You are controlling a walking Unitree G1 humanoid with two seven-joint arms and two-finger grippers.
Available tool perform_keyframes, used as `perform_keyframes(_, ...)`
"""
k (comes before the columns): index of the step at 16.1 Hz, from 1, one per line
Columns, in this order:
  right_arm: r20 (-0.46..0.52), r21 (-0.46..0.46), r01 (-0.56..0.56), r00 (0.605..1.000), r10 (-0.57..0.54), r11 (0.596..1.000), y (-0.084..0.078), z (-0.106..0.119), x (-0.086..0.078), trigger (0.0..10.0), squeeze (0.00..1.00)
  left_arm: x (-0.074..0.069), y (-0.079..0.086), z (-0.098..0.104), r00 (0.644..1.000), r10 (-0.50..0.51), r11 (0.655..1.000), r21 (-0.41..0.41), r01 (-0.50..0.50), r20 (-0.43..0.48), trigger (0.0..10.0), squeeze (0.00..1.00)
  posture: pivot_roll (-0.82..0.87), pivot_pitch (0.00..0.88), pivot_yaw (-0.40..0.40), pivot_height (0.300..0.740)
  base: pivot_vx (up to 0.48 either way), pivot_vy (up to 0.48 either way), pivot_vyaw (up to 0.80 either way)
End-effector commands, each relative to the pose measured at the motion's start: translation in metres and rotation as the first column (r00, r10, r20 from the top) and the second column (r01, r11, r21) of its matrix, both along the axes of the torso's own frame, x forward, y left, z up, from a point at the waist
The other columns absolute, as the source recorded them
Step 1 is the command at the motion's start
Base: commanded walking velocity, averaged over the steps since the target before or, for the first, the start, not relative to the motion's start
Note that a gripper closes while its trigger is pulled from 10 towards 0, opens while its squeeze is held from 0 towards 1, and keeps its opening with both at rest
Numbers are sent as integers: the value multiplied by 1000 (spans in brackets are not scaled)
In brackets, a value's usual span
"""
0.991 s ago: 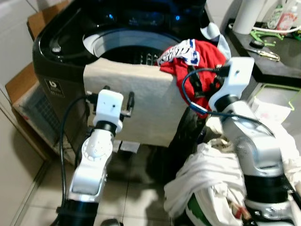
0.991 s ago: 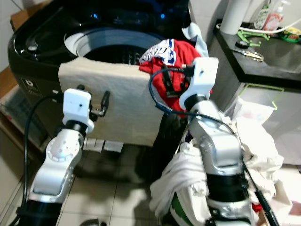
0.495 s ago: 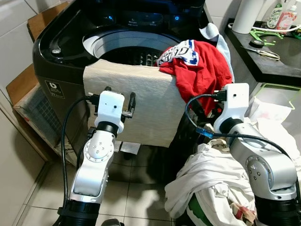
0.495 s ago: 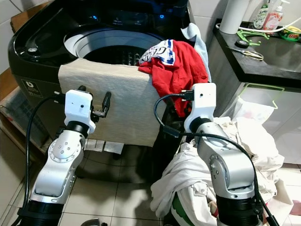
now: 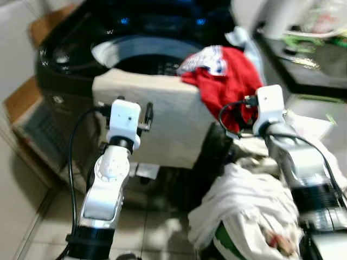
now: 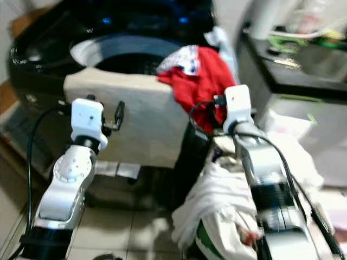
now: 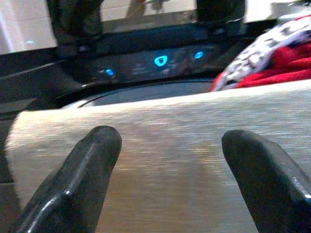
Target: Clothes washing
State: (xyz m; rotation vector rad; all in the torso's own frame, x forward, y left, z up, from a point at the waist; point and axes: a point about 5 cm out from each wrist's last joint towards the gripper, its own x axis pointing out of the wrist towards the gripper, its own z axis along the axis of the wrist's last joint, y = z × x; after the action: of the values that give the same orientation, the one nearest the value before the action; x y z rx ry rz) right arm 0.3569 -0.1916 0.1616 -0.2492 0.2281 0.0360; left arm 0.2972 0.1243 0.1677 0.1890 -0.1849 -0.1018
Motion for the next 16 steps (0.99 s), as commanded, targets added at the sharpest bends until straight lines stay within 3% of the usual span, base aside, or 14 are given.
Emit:
perform_keyframes(1,164,-121,53,986,-33,991,-13,35,17,10000,0,1,-3,2,1000,1,1000,1,-1,7,10000,0,116,0,-62,740,0,0,0)
perform_keyframes(2,216,-162,44,976,-9,986,-11,47,22,10000,0,1,-3,2,1000,4,1000,0,-4,9,10000,0,118,0,-65,740,0,0,0)
perform_keyframes(3,380,-265,25,921,80,964,3,89,35,10000,0,1,-2,3,1000,15,1000,-4,-15,14,10000,0,124,0,-77,740,0,0,0)
perform_keyframes(7,530,-337,30,832,163,941,18,134,47,10000,0,2,-2,4,999,26,1000,-10,-26,20,10000,0,130,0,-87,740,0,0,0)
perform_keyframes(8,625,-360,109,766,152,927,15,159,49,10000,0,2,-3,4,999,30,1000,-11,-29,22,10000,0,132,0,-90,740,0,0,0)
perform_keyframes(9,675,-356,171,727,126,919,9,171,48,10000,0,2,-3,4,999,31,999,-11,-31,23,10000,0,132,0,-90,740,0,0,0)
perform_keyframes(11,679,-358,234,729,80,904,-3,170,50,10000,0,2,-3,5,999,33,999,-11,-33,25,10000,0,134,0,-91,740,0,0,0)
perform_keyframes(13,651,-310,221,759,37,925,-8,148,52,10000,0,2,-2,4,999,31,999,-10,-31,22,10000,0,132,0,-80,740,0,0,0)
perform_keyframes(16,678,-181,250,732,-64,951,-14,138,49,10000,0,2,-6,4,1000,3,1000,2,-3,19,10000,0,123,0,-65,740,0,0,0)
